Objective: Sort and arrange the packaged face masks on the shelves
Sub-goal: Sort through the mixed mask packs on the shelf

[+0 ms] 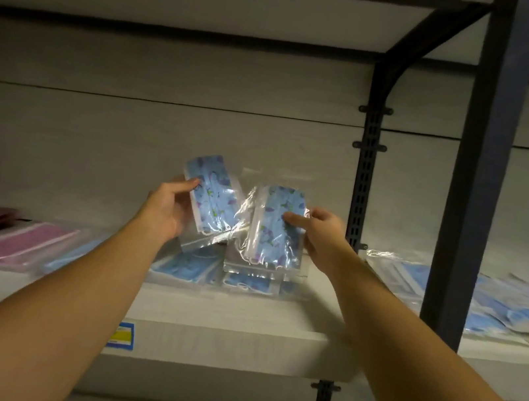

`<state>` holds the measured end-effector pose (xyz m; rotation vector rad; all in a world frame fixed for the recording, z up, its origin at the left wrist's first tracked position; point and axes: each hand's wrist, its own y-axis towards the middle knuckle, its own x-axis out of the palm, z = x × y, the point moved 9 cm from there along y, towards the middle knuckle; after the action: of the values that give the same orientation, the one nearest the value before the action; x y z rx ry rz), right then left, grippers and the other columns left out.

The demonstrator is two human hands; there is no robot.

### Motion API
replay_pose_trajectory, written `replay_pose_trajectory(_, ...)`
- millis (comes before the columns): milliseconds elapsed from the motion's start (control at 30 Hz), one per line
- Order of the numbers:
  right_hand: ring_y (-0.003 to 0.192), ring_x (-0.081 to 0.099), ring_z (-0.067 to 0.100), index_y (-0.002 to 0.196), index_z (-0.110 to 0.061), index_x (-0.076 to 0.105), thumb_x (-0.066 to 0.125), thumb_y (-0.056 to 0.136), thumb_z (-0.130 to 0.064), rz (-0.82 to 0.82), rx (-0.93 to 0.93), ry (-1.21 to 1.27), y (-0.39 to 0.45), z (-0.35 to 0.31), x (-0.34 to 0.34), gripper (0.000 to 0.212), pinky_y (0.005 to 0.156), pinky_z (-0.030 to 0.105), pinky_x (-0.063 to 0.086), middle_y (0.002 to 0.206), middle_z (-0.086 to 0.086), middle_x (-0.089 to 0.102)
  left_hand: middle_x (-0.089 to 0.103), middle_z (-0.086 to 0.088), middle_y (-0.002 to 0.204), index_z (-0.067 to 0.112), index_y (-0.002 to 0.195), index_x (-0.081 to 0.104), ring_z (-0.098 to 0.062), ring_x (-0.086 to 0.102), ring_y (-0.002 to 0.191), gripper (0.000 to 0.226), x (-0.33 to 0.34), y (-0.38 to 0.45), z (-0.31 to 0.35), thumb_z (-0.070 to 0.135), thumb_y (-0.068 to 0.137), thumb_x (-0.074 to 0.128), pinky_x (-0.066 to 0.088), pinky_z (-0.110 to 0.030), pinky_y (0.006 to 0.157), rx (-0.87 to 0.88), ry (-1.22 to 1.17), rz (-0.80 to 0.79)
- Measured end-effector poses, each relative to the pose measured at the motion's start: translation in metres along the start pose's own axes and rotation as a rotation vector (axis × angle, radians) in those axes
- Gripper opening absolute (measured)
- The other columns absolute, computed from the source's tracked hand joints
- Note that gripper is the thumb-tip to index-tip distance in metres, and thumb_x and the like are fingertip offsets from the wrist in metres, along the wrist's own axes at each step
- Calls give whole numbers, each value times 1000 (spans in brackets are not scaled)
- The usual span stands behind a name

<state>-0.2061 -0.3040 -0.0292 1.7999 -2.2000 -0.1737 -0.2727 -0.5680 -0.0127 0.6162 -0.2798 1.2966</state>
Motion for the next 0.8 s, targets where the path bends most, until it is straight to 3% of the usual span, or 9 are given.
replay_pose_trajectory(67, 80, 71, 29, 105, 3, 65, 80, 82, -3, -48, 34, -66, 1, 7, 7, 28, 75, 40, 57, 92, 18, 73, 62, -23, 132, 9, 126, 61, -41, 62, 119, 35, -7, 8, 1, 5, 93, 53, 41, -64, 107, 25, -6, -4)
replay_pose_trajectory(133, 82, 73, 30, 110, 6, 64, 79, 83, -2, -72, 64, -90, 3, 16, 9, 32, 73, 40, 61, 100, 22, 73, 59, -24, 137, 9, 124, 64, -43, 57, 126, 33, -17, 13, -2, 6, 93, 53, 38, -64, 109, 41, -21, 4)
replay_pose_trajectory(233, 75, 74, 26, 100, 2, 68, 80, 82, -2, -45, 78, -204, 4, 27, 1, 22, 62, 33, 61, 93, 18, 76, 73, -17, 115, 11, 109, 74, -38, 67, 110, 29, -28, 16, -10, 6, 98, 47, 52, -54, 95, 46, -33, 5)
replay_pose_trajectory(300, 71, 74, 24, 88, -4, 68, 83, 79, -3, -31, 72, -314, 7, 31, -5, 17, 60, 33, 60, 83, 13, 76, 76, -12, 103, 10, 116, 69, -28, 73, 93, 28, -31, 17, -7, 7, 100, 46, 60, -43, 80, 81, 32, -7)
replay_pose_trajectory(500, 65, 64, 15, 74, -12, 60, 88, 75, -17, -43, 20, -719, 16, 38, -1, 28, 56, 25, 50, 72, -1, 66, 67, -20, 125, 8, 129, 61, -38, 70, 102, 35, -16, 20, -17, 11, 97, 49, 55, -60, 89, 51, 37, -109)
replay_pose_trajectory(633, 65, 53, 13, 69, -16, 50, 87, 76, -30, -45, 1, -977, 13, 38, -1, 41, 54, 21, 40, 74, 0, 60, 75, -14, 105, 13, 102, 77, -32, 75, 90, 36, -6, 19, -19, 8, 101, 42, 62, -53, 70, 37, -26, -165)
replay_pose_trajectory(733, 64, 52, 11, 68, -16, 56, 89, 72, -39, -57, 48, -1080, 11, 41, -3, 41, 51, 21, 38, 76, -1, 60, 72, -16, 112, 10, 120, 64, -32, 74, 94, 31, -1, 19, -25, 10, 93, 50, 62, -50, 74, 11, 21, -213)
replay_pose_trajectory(800, 70, 56, 10, 81, -14, 69, 90, 68, -48, -62, 81, -1106, 9, 43, -4, 43, 54, 21, 41, 82, -2, 64, 73, -16, 110, 9, 122, 63, -32, 74, 94, 33, 2, 21, -34, 10, 90, 53, 62, -48, 72, -31, 69, -235)
